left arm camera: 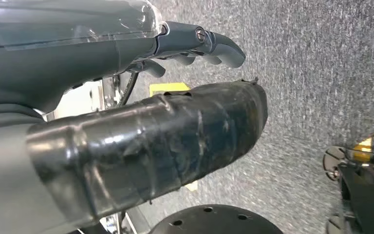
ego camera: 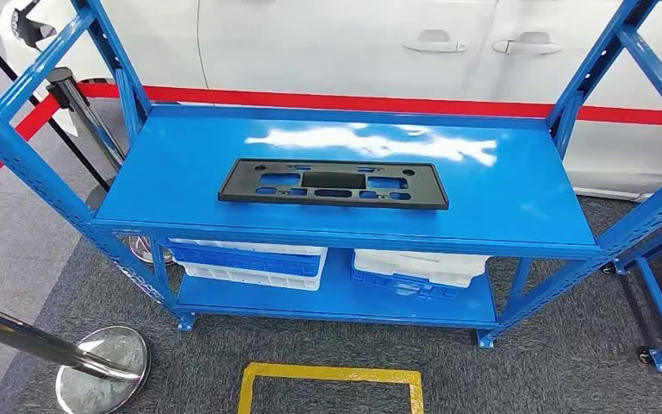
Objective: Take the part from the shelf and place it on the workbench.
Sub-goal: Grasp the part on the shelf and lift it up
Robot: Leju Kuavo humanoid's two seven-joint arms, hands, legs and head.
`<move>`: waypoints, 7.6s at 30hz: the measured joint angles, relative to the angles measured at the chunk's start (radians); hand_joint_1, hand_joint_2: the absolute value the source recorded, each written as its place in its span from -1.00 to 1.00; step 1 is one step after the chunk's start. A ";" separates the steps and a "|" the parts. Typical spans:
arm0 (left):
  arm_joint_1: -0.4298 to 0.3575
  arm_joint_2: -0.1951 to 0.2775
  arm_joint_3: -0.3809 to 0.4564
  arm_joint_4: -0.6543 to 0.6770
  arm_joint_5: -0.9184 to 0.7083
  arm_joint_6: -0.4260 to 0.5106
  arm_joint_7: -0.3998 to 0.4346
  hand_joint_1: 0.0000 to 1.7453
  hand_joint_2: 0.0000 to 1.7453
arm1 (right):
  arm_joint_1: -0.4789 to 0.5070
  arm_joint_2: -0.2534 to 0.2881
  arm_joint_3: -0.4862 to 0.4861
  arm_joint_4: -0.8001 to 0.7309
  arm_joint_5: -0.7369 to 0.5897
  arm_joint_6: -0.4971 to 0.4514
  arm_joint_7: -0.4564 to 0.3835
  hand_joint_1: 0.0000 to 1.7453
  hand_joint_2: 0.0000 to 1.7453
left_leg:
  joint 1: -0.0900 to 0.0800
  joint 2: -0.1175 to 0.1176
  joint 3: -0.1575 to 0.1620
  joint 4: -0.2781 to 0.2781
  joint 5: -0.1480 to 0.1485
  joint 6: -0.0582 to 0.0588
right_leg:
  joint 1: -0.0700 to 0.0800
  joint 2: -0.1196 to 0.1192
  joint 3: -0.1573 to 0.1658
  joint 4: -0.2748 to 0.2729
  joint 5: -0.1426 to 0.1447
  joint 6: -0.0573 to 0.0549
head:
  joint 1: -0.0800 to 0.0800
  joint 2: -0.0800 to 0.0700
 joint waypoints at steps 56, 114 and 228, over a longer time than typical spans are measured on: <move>0.003 -0.028 0.204 0.009 0.181 0.104 -0.077 -1.00 -1.00 | 0.461 0.354 0.603 -1.947 -0.287 0.247 -0.733 -1.00 -1.00 | 0.001 -0.004 -0.001 0.004 0.001 0.000 | 0.000 -0.002 0.002 0.001 0.000 0.000 | -0.003 0.000; 0.001 0.012 0.165 0.008 0.051 0.067 -0.091 -1.00 -1.00 | -0.110 -0.057 1.505 -1.633 0.077 0.015 -0.255 -1.00 1.00 | 0.001 -0.006 -0.003 0.005 0.005 0.000 | 0.001 -0.004 0.001 0.002 0.004 0.001 | -0.003 0.000; -0.006 0.042 0.165 0.008 -0.116 0.011 -0.057 -1.00 -1.00 | -0.542 0.188 1.216 -0.593 0.630 0.035 -0.116 -1.00 1.00 | 0.001 -0.007 -0.007 0.007 0.007 0.000 | 0.001 -0.005 -0.002 0.002 0.006 0.000 | -0.003 0.000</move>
